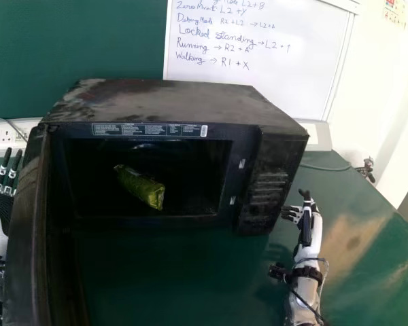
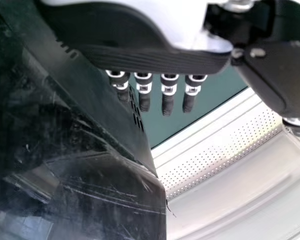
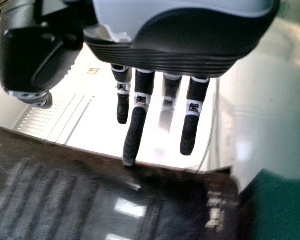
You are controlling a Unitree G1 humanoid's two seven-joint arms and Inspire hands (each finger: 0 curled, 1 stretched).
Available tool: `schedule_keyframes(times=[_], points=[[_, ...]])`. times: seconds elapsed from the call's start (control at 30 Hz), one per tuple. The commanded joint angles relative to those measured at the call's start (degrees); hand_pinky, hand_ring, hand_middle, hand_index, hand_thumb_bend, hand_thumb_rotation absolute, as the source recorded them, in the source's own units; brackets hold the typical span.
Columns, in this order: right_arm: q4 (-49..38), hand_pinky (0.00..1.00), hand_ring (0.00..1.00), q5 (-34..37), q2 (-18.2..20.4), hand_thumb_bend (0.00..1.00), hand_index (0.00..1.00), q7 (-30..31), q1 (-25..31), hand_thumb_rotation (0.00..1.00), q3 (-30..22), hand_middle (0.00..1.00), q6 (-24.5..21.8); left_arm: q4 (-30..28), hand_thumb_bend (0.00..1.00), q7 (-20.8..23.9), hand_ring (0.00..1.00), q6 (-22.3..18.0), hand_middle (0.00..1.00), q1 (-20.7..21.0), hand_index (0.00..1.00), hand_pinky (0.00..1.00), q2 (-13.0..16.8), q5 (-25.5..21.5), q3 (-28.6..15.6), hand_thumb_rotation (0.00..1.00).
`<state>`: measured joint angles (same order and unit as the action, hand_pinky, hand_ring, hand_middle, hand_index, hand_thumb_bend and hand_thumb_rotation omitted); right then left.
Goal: Put biscuit inside oven
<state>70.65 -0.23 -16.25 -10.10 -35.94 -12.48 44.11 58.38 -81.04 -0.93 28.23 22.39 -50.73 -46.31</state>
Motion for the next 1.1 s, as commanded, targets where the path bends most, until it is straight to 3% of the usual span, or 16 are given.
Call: schedule_keyframes(times=[0.0,0.1,0.13,0.17,0.2,0.33,0.43,0.47,0.5,0.57,0.6,0.73,0.83,0.93,1.0,1.07], points=[[1.55,0.5,0.67,-1.54,0.4,0.77,0.84,-0.59,2.18,1.0,0.96,0.76,-0.82,2.79,0.38,-3.76,0.12,3.45,0.38,-2.09,0.74,0.0,-2.47,-1.95,-0.86,0.68],[1.67,0.52,0.69,-2.08,0.08,0.76,0.84,-1.22,2.08,1.0,1.35,0.77,-1.48,-0.25,0.3,-5.23,0.11,6.38,0.36,-2.9,0.66,0.0,-3.29,-3.32,-0.79,0.68],[1.71,0.53,0.69,-2.27,-0.02,0.75,0.84,-1.45,2.05,1.0,1.47,0.77,-1.72,-1.42,0.23,-5.66,0.11,6.37,0.35,-3.21,0.64,0.0,-3.53,-3.51,-0.67,0.68],[1.74,0.54,0.7,-2.3,-0.08,0.76,0.84,-1.53,2.0,1.0,1.5,0.78,-1.92,-2.79,0.09,-6.11,0.1,6.44,0.34,-3.54,0.61,0.0,-3.8,-3.69,-0.55,0.71],[1.77,0.55,0.7,-2.26,-0.11,0.76,0.84,-1.51,1.98,1.0,1.44,0.78,-2.03,-4.47,0.05,-6.59,0.1,6.6,0.34,-3.9,0.6,0.0,-4.25,-4.03,-0.47,0.73],[1.82,0.55,0.7,-2.08,-0.18,0.76,0.84,-1.28,1.94,1.0,1.21,0.77,-2.1,-11.02,0.0,-9.47,0.12,10.7,0.37,-5.59,0.52,0.0,-5.23,-5.76,0.96,0.74],[1.83,0.55,0.71,-2.8,-0.35,0.75,0.83,-2.41,1.89,1.0,1.66,0.77,-2.29,-16.23,0.0,-10.46,0.09,12.78,0.32,-6.75,0.38,0.0,-6.15,-6.88,1.74,0.71],[1.82,0.57,0.72,-2.98,-0.36,0.74,0.83,-2.81,1.87,1.0,1.78,0.78,-2.4,-18.23,0.29,-10.85,0.09,13.24,0.3,-7.14,0.44,0.0,-6.52,-7.21,2.17,0.33],[1.81,0.57,0.73,-3.04,-0.33,0.74,0.83,-3.09,1.86,1.0,1.81,0.78,-2.45,-20.53,0.39,-11.16,0.09,13.7,0.28,-7.47,0.45,0.0,-7.08,-7.82,2.72,0.21],[1.82,0.58,0.73,-3.27,-0.32,0.74,0.83,-3.48,1.84,1.0,1.94,0.78,-2.43,-24.83,0.46,-11.44,0.1,14.42,0.24,-7.92,0.47,0.0,-8.23,-9.48,3.95,0.11],[1.83,0.58,0.73,-3.36,-0.32,0.73,0.83,-3.51,1.83,1.0,1.99,0.77,-2.4,-26.17,0.49,-11.46,0.11,14.87,0.38,-8.15,0.47,0.02,-8.51,-10.21,4.57,0.04],[1.86,0.58,0.72,-3.52,-0.26,0.76,0.83,-3.68,1.74,1.0,2.03,0.77,-2.71,-30.84,0.51,-11.46,0.13,14.52,0.43,-10.18,0.52,0.04,-9.08,-11.15,7.72,0.0],[1.85,0.6,0.73,-2.9,-0.05,0.76,0.83,-3.01,1.69,1.0,1.61,0.77,-2.73,-33.7,0.51,-11.46,0.1,11.62,0.47,-11.33,0.48,0.02,-8.8,-11.49,10.48,0.0],[1.84,0.6,0.73,-3.14,-0.08,0.78,0.83,-3.28,1.71,1.0,1.7,0.77,-2.82,-33.93,0.51,-11.46,0.13,7.88,0.47,-12.3,0.47,0.04,-8.59,-12.01,12.5,0.0],[1.83,0.59,0.72,-3.49,-0.13,0.78,0.83,-3.74,1.77,1.0,1.92,0.77,-2.73,-33.43,0.5,-11.46,0.14,4.94,0.31,-13.05,0.47,0.03,-8.9,-12.15,13.21,0.06],[1.81,0.59,0.72,-3.66,-0.15,0.77,0.83,-4.0,1.8,1.0,2.06,0.77,-2.66,-33.6,0.5,-11.46,0.16,2.9,0.28,-14.32,0.47,0.04,-9.13,-11.15,13.59,0.07]])
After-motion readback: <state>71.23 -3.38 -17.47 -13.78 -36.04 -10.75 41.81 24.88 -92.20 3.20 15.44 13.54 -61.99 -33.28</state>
